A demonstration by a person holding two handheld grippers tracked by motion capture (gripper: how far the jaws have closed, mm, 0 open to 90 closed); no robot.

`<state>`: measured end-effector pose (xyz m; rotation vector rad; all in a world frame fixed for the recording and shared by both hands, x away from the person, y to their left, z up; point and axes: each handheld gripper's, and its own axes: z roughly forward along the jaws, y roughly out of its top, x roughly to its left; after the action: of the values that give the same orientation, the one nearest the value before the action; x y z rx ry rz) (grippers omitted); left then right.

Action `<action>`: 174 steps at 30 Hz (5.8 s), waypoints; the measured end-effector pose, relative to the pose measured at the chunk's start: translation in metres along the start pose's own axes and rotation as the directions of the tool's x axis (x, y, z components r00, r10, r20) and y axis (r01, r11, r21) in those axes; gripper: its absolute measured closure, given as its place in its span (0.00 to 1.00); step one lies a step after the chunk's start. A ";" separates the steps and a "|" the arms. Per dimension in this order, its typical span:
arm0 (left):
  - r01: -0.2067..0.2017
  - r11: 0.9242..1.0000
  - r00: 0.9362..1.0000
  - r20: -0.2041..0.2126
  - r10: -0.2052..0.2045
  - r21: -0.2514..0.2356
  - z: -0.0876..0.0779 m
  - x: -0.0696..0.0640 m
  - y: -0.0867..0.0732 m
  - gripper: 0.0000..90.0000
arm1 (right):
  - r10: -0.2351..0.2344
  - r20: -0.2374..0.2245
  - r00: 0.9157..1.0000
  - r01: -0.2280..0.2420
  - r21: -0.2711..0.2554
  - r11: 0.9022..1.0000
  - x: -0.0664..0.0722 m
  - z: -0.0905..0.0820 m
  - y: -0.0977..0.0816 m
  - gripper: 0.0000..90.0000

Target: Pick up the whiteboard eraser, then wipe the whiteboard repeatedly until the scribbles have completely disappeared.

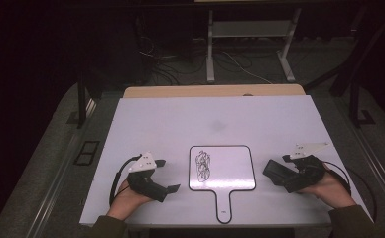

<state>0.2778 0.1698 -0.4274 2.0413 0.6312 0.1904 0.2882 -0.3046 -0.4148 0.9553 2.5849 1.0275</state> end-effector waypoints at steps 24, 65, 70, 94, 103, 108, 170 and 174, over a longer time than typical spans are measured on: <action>-0.004 1.000 1.000 0.004 0.004 0.007 0.001 0.000 0.000 0.00 | 0.003 0.016 1.000 -0.005 0.127 0.992 -0.015 -0.004 -0.011 0.23; -0.001 1.000 1.000 0.007 0.001 0.015 0.002 -0.001 -0.001 0.00 | -0.027 -0.013 1.000 0.029 0.219 0.975 -0.018 0.009 -0.012 0.42; -0.003 1.000 1.000 0.009 0.003 0.017 0.003 -0.002 -0.001 0.00 | -0.031 -0.016 0.999 0.034 0.221 0.975 -0.019 0.009 -0.012 0.42; 0.002 1.000 1.000 0.013 -0.002 0.021 0.004 -0.002 -0.002 0.00 | 0.017 -0.046 0.999 -0.011 0.140 0.990 -0.016 -0.001 0.004 0.42; 0.014 1.000 1.000 0.021 -0.014 0.010 0.004 -0.001 -0.003 0.00 | 0.027 -0.061 0.998 -0.019 0.115 0.993 -0.015 0.001 0.017 0.42; 0.010 1.000 1.000 0.013 -0.010 0.009 0.003 -0.002 -0.002 0.00 | 0.016 -0.062 0.998 -0.009 0.116 0.993 -0.013 0.005 0.024 0.42; 0.014 1.000 1.000 -0.006 -0.013 0.010 0.005 0.001 -0.004 0.00 | -0.126 -0.117 0.985 0.142 0.142 0.980 0.033 0.088 0.125 0.43; 0.013 1.000 1.000 -0.006 -0.013 0.010 0.005 0.000 -0.004 0.00 | -0.153 -0.121 0.981 0.171 0.156 0.973 0.037 0.100 0.132 0.43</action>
<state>0.2787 0.1677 -0.4336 2.0465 0.6502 0.1863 0.3645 -0.1545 -0.3979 0.7254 2.8197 0.8547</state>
